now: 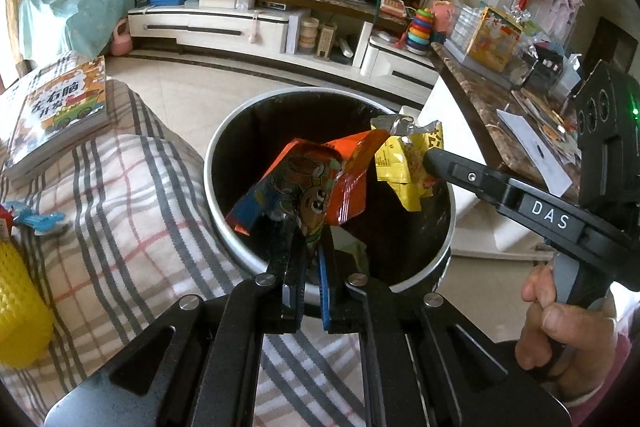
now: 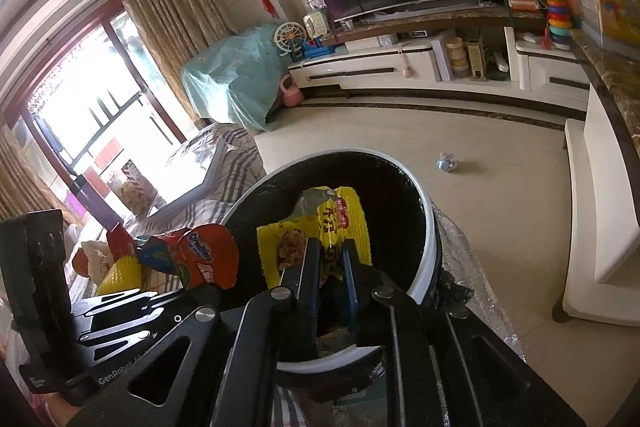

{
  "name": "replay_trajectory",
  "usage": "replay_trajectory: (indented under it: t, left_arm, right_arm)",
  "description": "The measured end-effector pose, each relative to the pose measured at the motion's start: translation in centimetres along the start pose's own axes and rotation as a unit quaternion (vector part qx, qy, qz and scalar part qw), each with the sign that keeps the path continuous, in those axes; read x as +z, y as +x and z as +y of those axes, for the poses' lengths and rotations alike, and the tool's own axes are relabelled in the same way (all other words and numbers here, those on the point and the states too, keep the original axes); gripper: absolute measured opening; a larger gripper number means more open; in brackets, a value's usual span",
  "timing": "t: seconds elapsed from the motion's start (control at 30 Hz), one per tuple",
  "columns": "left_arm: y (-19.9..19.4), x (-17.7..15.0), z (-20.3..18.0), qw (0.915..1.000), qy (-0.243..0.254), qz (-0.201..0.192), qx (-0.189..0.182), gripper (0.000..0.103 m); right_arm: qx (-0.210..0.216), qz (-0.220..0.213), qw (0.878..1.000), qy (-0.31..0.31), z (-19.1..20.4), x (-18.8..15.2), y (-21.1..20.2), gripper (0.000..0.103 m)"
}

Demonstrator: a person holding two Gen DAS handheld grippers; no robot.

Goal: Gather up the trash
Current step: 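Open the left tool to drop the orange wrapper while the right tool drops the yellow bag into the bin, then move both tools back over the table toward the tissue and yellow foam net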

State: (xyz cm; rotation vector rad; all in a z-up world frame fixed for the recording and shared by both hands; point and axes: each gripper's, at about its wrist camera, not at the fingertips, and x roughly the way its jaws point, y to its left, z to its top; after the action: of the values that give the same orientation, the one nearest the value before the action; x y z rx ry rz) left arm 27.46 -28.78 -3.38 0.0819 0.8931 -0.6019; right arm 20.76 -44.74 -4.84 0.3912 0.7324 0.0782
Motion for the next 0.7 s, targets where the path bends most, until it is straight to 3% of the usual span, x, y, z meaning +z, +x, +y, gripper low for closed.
replay_trajectory:
  t: [0.07, 0.13, 0.17, 0.2, 0.27, 0.4, 0.57, 0.7]
  left_arm:
    - [-0.1, 0.0, 0.0, 1.0000, -0.004, 0.000, 0.000, 0.017]
    - [-0.4, -0.2, 0.1, 1.0000, -0.008, -0.005, 0.002, 0.041]
    - [-0.6, -0.3, 0.2, 0.9999, -0.010, -0.009, 0.005, 0.045]
    - [-0.8, -0.5, 0.2, 0.9999, -0.010, -0.011, 0.007, 0.045]
    - [-1.2, -1.0, 0.4, 0.9998, -0.013, -0.012, 0.011, 0.046]
    - [-2.4, -2.4, 1.0, 0.9994, -0.025, -0.019, 0.016, 0.057]
    - [-4.2, -4.6, 2.3, 0.9983, -0.045, -0.025, 0.028, 0.061]
    - [-5.6, -6.3, 3.6, 0.9969, -0.064, -0.027, 0.037, 0.062]
  right_arm:
    - [-0.002, 0.001, 1.000, 0.002, 0.0, 0.0, 0.1, 0.016]
    - [0.000, 0.002, 1.000, 0.008, -0.1, 0.1, 0.1, 0.027]
    - [0.000, 0.001, 1.000, 0.011, 0.0, -0.1, 0.0, 0.042]
    - [0.000, -0.001, 1.000, 0.012, 0.0, -0.1, -0.2, 0.053]
    - [-0.002, -0.005, 1.000, 0.013, 0.1, -0.3, -0.5, 0.060]
    - [0.001, -0.007, 1.000, 0.015, 0.5, -0.7, -1.1, 0.076]
    - [0.010, -0.008, 1.000, 0.023, 1.2, -1.5, -1.7, 0.088]
    - [0.022, -0.002, 0.999, 0.024, 2.5, -2.6, -2.0, 0.089]
